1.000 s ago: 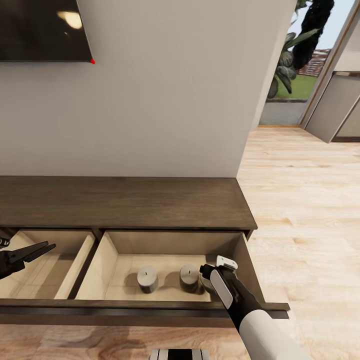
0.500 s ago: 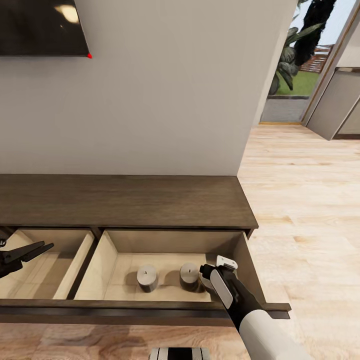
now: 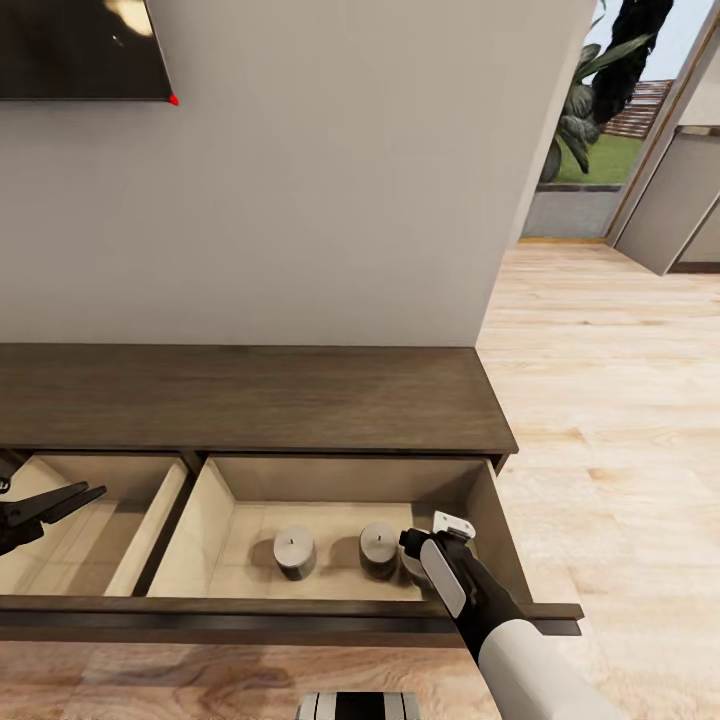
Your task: Place each of the two pumpkins and all three candles from the living room inside a cabinet in the living room (use any cabinet), then make sure every cabinet is closed, and position the cauldron so it is next to a table in the living room.
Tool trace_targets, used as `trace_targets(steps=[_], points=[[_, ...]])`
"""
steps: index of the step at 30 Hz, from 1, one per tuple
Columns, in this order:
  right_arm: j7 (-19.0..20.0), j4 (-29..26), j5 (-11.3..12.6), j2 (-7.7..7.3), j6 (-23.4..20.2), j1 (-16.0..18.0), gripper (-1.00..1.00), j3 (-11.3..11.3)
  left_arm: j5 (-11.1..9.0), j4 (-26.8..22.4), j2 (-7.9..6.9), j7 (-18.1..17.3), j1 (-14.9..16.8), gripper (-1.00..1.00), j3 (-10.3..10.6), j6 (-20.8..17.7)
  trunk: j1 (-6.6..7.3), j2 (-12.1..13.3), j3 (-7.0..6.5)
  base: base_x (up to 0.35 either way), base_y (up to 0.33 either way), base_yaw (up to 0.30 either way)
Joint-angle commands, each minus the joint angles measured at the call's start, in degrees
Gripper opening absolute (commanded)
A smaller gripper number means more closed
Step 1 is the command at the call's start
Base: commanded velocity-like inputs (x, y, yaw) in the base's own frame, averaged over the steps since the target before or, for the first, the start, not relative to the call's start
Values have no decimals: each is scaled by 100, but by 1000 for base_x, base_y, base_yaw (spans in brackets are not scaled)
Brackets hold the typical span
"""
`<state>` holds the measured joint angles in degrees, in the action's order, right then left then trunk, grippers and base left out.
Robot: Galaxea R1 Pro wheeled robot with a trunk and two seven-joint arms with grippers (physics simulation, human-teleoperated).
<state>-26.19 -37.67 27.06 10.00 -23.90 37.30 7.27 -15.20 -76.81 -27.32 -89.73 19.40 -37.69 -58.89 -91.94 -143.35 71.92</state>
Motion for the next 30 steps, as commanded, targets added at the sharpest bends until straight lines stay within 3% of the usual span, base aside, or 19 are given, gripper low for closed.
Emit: trace_targets(steps=[1,2,3,13,23,30], points=[[-45,-7,36,0,-18,2,-100,12,8,0,-1,-27,2,100,-1,-61,1,-2,5,0,0,0],[-44,-7,36,0,-18,0,-100,12,8,0,-1,-27,2,100,-1,-61,1,-2,5,0,0,0],[-44,-9,36,0,-18,0,100,12,8,0,-2,-27,2,100,-1,-61,1,-2,5,0,0,0],[-45,-9,36,0,-10,1,100,15,8,0,-1,-27,2,100,-9,-61,1,-2,5,0,0,0],[-44,-11,36,0,-9,1,100,14,16,0,-2,-27,2,100,-16,-68,27,12,-217,0,0,0],[-49,-20,30,0,-35,1,100,12,185,0,-2,-27,2,100,-5,-67,181,292,-343,0,0,0]])
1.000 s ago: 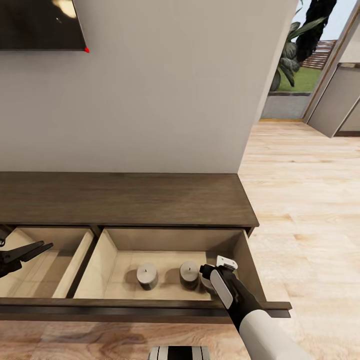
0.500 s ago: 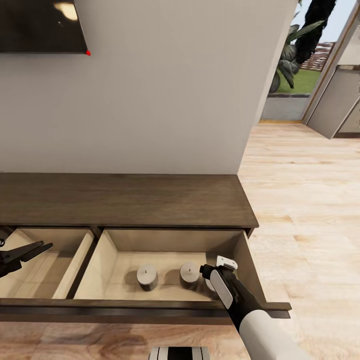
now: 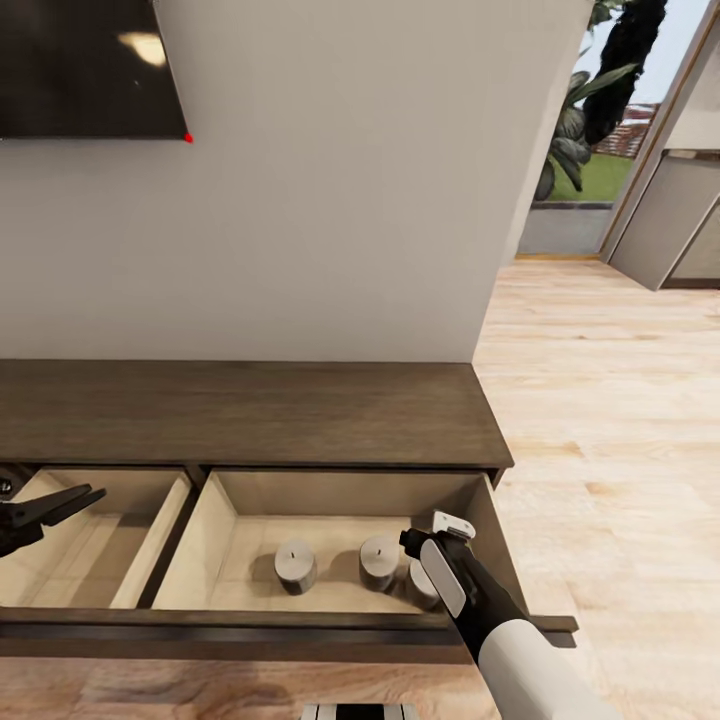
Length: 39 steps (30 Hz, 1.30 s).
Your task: Place each of the two pumpkins and all three candles from the living room inside a cabinet in the living room (use any cabinet), then make sure every cabinet is closed, and position the cauldron so it is next to a table in the living room.
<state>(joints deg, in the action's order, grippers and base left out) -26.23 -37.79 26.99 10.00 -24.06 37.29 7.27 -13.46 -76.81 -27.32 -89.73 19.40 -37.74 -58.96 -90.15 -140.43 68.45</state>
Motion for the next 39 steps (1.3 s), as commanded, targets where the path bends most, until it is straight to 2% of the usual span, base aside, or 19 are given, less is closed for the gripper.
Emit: trace_targets(steps=[1,5,8,15,22,26,28,31,36,38,39], points=[[-46,-15,36,0,-28,2,100,11,85,0,-1,-27,2,100,7,-62,24,40,-14,0,0,0],[-62,-55,29,0,-75,2,100,25,449,-8,13,-27,2,100,27,-63,111,200,-85,0,0,0],[-72,-74,23,0,-166,2,100,51,599,-9,26,-27,2,100,37,-57,177,320,-139,0,0,0],[-97,-468,9,0,-832,-2,100,73,980,-9,42,-27,2,100,43,-50,331,601,-265,0,0,0],[-104,-602,6,0,-1241,-2,100,78,1331,-13,49,-27,10,100,174,-48,485,882,-391,0,0,0],[-106,-949,32,0,-1746,-9,100,74,1425,-15,57,-27,11,100,186,-43,573,1042,-462,0,0,0],[-103,-1022,43,0,-1890,-10,100,75,1431,-22,76,184,11,100,191,-33,617,1123,-498,0,0,0],[-102,-1069,47,0,-2157,-11,100,85,1429,-37,194,627,25,100,196,-28,682,1243,-552,0,0,0],[-96,-1080,43,0,-2462,-15,100,97,1433,-43,306,961,35,100,200,-23,792,1443,-642,0,0,0],[-91,-1081,43,0,-2511,-18,100,98,1434,-55,367,1174,37,100,281,-26,836,1524,-678,0,0,0],[-92,-1081,41,0,-2526,-19,100,99,1435,-58,389,1258,37,100,398,-27,858,1564,-696,0,0,0]])
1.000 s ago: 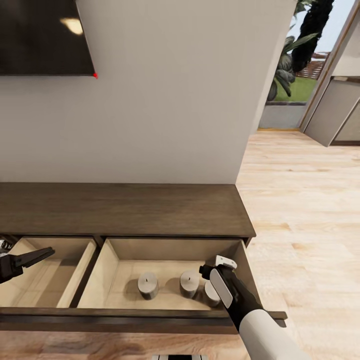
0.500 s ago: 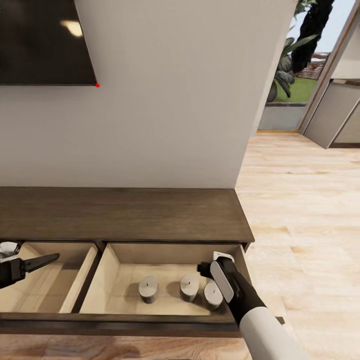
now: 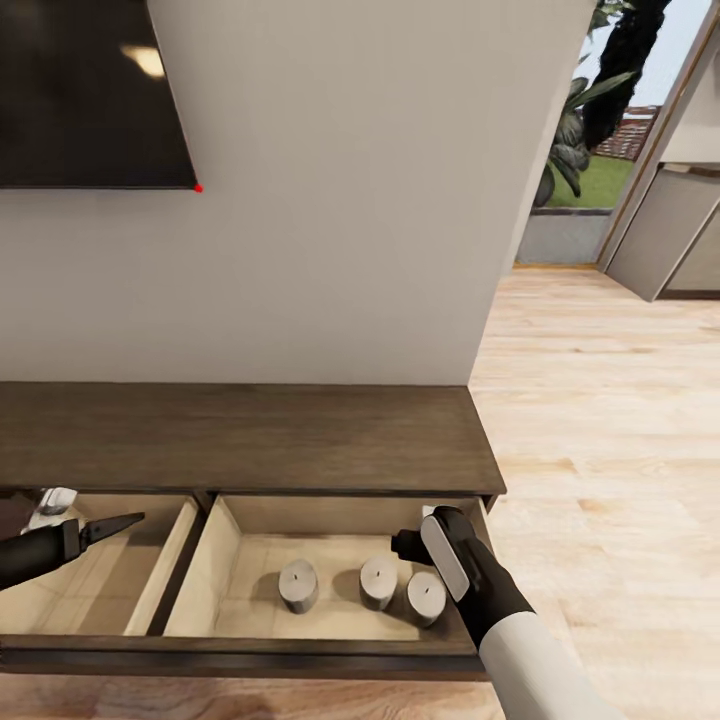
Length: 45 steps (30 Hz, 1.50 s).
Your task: Place each of the two pumpkins and all three candles from the living room inside a cabinet in the living room (use any cabinet), then make sure every cabinet is closed, and position the cauldron so it is next to a table in the living room.
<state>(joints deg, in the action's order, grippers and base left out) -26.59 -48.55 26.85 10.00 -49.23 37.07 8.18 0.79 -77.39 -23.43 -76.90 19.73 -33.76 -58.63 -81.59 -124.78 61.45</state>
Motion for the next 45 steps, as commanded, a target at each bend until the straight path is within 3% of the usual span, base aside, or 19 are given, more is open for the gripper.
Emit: trace_targets(steps=[1,5,15,22,26,36,45], points=[[-57,-5,57,0,-12,2,100,9,13,-4,8,9,4,100,81,-60,23,40,-14,0,0,0],[-63,-5,54,0,-16,2,100,20,23,-19,18,64,4,100,244,-77,111,200,-86,0,0,0],[-66,-13,58,0,-332,10,100,129,39,-22,13,170,4,100,277,-98,331,601,-265,0,0,0],[-61,-351,74,0,-796,3,100,123,71,-22,38,704,4,100,408,-117,485,882,-391,-23,0,0],[-58,-393,75,0,-835,2,100,122,76,-25,62,801,4,100,523,-121,573,1042,-463,-245,0,0],[-49,-401,75,0,-835,2,100,122,80,-22,67,873,4,100,589,-122,792,1443,-642,-36,0,0],[-40,-401,75,0,-827,2,100,122,84,-26,145,1315,4,100,822,-122,990,1804,-804,0,0,0]])
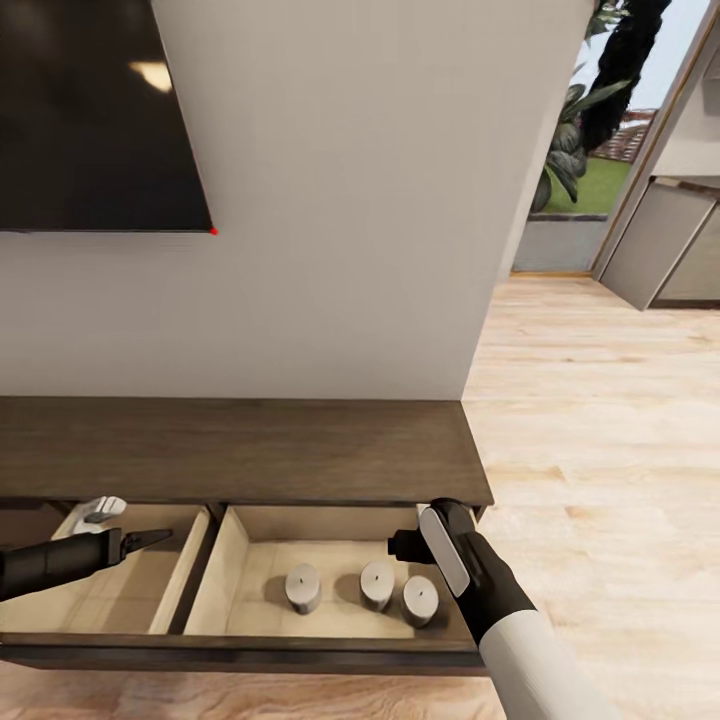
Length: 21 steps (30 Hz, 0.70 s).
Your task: Place each of the two pumpkins and all three candles from the living room inside a cabinet in the living room (use any cabinet), then make sure every cabinet is closed, and position the cauldron so it is next to a table in the living room.
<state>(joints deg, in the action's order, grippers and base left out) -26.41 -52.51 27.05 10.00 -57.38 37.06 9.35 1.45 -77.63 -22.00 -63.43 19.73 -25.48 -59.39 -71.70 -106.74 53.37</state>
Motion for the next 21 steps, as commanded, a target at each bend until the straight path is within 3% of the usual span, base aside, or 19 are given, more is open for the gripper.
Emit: trace_targets(steps=[1,8,21], points=[[-57,-4,55,0,-9,3,100,7,20,-3,16,12,4,100,-1,-47,23,39,-14,0,0,0],[-57,-4,55,0,16,3,100,14,3,-14,253,927,31,100,132,-47,177,320,-140,-8,0,0],[-66,-4,47,0,34,3,100,15,-46,-24,283,1043,39,100,148,-55,462,842,-373,-207,0,0]])
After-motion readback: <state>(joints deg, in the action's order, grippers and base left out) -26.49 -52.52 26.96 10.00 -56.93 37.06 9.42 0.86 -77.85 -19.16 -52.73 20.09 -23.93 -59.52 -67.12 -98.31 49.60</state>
